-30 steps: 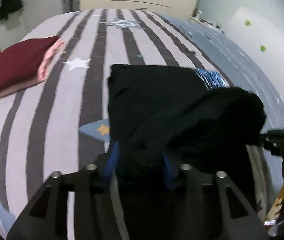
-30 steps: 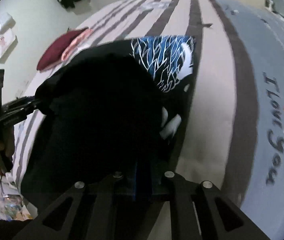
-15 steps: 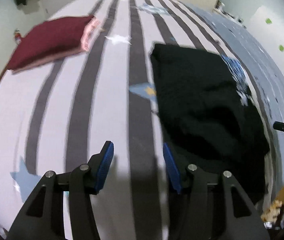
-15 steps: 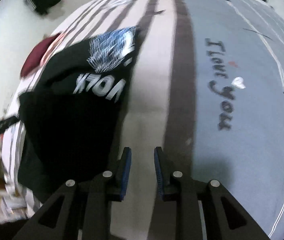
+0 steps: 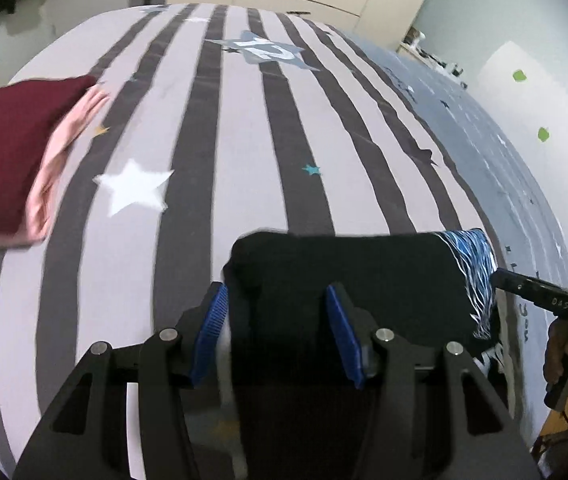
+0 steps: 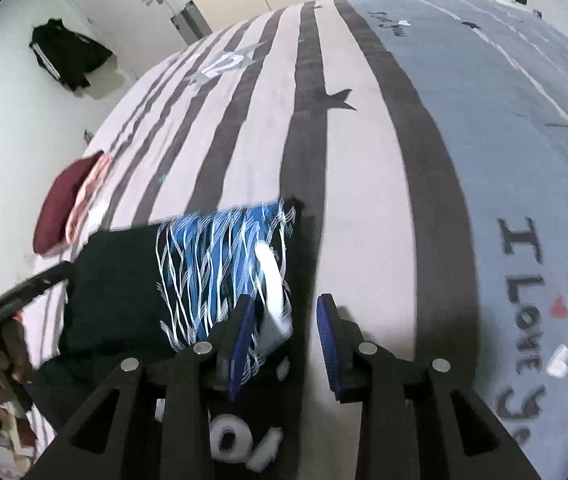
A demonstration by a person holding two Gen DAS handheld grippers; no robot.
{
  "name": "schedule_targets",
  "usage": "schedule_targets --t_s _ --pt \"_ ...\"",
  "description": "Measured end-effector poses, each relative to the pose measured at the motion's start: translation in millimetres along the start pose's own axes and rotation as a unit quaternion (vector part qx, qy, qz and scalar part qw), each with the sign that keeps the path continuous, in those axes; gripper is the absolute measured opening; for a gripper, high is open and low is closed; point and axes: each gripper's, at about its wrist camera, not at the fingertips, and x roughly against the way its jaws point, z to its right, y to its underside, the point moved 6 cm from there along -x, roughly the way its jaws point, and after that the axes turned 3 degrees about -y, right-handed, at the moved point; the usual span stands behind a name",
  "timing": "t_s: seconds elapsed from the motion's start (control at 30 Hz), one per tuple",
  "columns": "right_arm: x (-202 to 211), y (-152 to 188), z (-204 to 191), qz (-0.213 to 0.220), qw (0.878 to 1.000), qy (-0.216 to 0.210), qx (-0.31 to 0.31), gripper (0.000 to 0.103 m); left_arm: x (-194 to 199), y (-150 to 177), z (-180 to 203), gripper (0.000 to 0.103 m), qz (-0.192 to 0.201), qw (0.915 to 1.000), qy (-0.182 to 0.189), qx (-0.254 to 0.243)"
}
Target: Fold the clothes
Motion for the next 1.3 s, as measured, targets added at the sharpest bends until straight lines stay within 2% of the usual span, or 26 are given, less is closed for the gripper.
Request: schedule_targets --t_s 0.07,0.13,0.2,0.23,0.27,0.37,0.6,0.7,0.83,0.9,0.97,1.07,1.17,1.23,1.3 --pt "-7.2 -4.0 -0.6 -0.002 1.0 -0.002 0.0 0.029 -4.9 -3.7 5.4 0.041 -0.002 0.9998 0.006 -0.019" --pt "-14.4 -7.9 -1.2 -0.004 1.0 -0.004 0.0 0.029 -8.4 -3.2 5.8 0.02 -0.006 0.9996 0.0 -0.028" --pt "-21.6 -11.9 -1.8 -0.006 1.0 -0.006 -0.001 0.024 -7.0 -3.2 -0.6 0.01 -0.006 0.9999 0.001 -0.011" --pt "-25.2 -13.9 -2.2 -0.006 1.0 -0.007 -0.001 0.016 -6.3 -3.2 -3.7 0.008 -0.006 1.0 0.001 -0.002" --pt "-28.8 -15.9 -2.5 -0.007 1.0 -0.008 -0.001 0.012 -5.5 -4.1 -6.1 0.007 -0.005 1.0 0.001 0.004" --pt "-39.6 -21.8 -3.4 -0.01 1.0 -0.011 -0.001 0.009 -4.9 -8.9 -5.2 0.005 0.002 1.0 -0.005 -0.005" --pt "-28.9 -26.3 -13.1 0.02 1.0 0.009 0.018 0.009 -15.7 -11.8 -4.7 0.005 0.003 0.9994 -0.029 -0.018" --pt "-21.9 -27.6 -17.8 0.035 0.999 0.018 0.028 0.009 0.0 -13.6 -0.4 0.007 0.022 0.9985 -0.041 -0.03" --pt "-11.8 -28.8 -25.1 0.055 0.997 0.03 0.04 0.012 39.5 -5.0 25.3 0.007 0.058 0.9968 -0.009 -0.055" --pt "1.1 -16.7 -44.3 0.063 0.997 0.015 0.052 0.012 43.2 12.1 36.1 0.007 0.045 0.9962 -0.004 -0.075" --pt "5.0 0.5 -61.4 0.06 0.996 0.005 0.062 0.012 40.3 41.3 34.9 0.007 0.016 0.9973 -0.011 -0.071" --pt "0.7 41.3 -83.3 0.028 0.997 0.001 0.078 0.012 46.4 88.9 18.1 0.007 -0.011 0.9986 -0.038 -0.034" --pt "-0.2 80.2 -85.5 -0.004 0.996 -0.002 0.092 0.012 64.2 127.3 7.7 0.007 -0.026 0.9983 -0.05 -0.015" --pt "-0.2 105.1 -86.6 -0.024 0.995 -0.003 0.101 0.012 74.0 142.0 9.8 0.007 -0.036 0.9978 -0.053 -0.02" --pt "5.3 112.3 -81.8 -0.028 0.994 0.001 0.101 0.013 82.3 144.5 13.5 0.007 -0.041 0.9971 -0.055 -0.031"
